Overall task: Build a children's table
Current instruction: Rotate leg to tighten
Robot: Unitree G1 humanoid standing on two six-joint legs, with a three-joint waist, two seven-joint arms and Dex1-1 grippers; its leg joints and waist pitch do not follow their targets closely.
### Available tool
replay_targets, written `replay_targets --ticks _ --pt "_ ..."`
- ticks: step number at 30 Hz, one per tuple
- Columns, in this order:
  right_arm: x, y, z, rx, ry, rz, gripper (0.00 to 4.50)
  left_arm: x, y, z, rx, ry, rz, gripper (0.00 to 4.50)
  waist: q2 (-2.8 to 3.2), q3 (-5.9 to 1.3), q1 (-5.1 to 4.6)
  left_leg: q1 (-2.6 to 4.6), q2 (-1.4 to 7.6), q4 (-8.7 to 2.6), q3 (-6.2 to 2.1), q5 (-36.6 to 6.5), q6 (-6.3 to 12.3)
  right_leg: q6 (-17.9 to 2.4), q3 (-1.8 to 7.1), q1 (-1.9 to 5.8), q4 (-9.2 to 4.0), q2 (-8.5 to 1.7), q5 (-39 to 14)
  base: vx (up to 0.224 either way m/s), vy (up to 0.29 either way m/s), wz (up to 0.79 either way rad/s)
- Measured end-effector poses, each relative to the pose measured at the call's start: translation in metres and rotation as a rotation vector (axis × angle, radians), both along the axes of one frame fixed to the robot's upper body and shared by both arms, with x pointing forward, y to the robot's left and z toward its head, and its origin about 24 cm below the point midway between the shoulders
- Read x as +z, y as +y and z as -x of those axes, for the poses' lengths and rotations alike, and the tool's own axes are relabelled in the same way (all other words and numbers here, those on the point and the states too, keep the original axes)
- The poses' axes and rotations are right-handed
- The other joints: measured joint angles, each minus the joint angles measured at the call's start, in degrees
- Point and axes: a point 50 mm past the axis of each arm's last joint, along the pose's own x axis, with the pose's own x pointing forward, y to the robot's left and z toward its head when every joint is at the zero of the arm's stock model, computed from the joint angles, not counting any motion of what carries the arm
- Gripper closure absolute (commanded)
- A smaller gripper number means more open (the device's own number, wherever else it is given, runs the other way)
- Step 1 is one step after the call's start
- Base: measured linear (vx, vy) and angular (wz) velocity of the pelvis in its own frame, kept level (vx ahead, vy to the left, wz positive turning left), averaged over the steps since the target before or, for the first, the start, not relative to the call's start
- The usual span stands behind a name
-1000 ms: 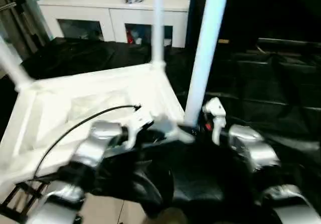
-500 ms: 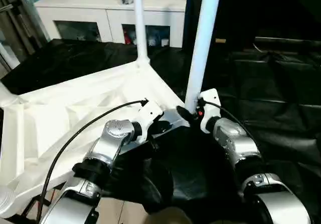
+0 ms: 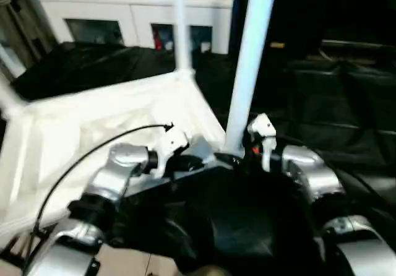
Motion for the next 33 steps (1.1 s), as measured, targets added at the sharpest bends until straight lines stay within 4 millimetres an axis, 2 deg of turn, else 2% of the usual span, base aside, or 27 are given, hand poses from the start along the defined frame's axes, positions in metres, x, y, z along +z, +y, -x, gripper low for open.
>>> replay_targets --ticks 6,11,12,21,29,32,33 --pt "0.003 -0.008 0.014 0.23 0.037 0.04 0.35 0.003 0.012 0.007 -0.112 0.039 -0.044 4.5 -0.05 0.04 0.72 0.0 0.12 0.23 0.09 -0.18 -0.29 -0.06 0.11 0.03 0.04 -0.07 0.05 0.0 0.0 0.0" --pt "0.004 -0.007 0.019 0.305 0.059 0.038 0.35 0.002 0.016 0.011 -0.148 0.068 -0.037 4.5 -0.05 0.04 1.17 0.03 0.16 0.24 0.09 -0.17 -0.3 -0.06 0.1 0.03 0.12 -0.05 0.04 0.0 0.0 0.0" --pt "0.004 -0.007 0.02 0.312 0.061 0.039 0.58 0.002 0.017 0.011 -0.152 0.07 -0.038 4.5 -0.06 0.05 1.2 0.03 0.18 0.24 0.09 -0.17 -0.3 -0.06 0.1 0.02 0.12 -0.04 0.04 0.0 0.0 0.0" --pt "0.004 -0.005 0.022 0.333 0.08 0.033 1.29 0.002 0.019 0.015 -0.178 0.096 -0.035 4.5 -0.1 0.07 1.32 0.01 0.19 0.24 0.1 -0.12 -0.22 -0.05 0.08 0.01 0.11 -0.03 0.04 0.0 0.0 0.0" --pt "0.0 -0.005 0.025 0.275 0.062 0.015 1.91 0.0 0.012 0.016 -0.16 0.09 -0.012 4.5 -0.08 0.06 1.51 0.03 0.18 0.37 0.1 -0.17 -0.3 -0.06 0.11 0.06 0.19 -0.05 0.05 0.0 0.0 0.0" --pt "-0.002 -0.005 0.018 0.149 0.02 0.017 2.02 -0.004 0.008 0.011 -0.079 0.066 0.003 4.5 -0.09 0.06 1.32 0.05 0.19 0.59 0.1 -0.17 -0.32 -0.05 0.18 0.18 0.51 -0.06 0.05 0.0 0.0 0.0" --pt "-0.005 -0.002 0.013 0.051 0.006 0.009 2.06 -0.006 0.005 0.007 -0.026 0.052 0.006 4.5 -0.09 0.06 1.08 0.24 0.18 0.6 0.11 -0.17 -0.33 -0.02 0.22 0.3 0.58 -0.06 0.03 0.0 0.0 0.0"
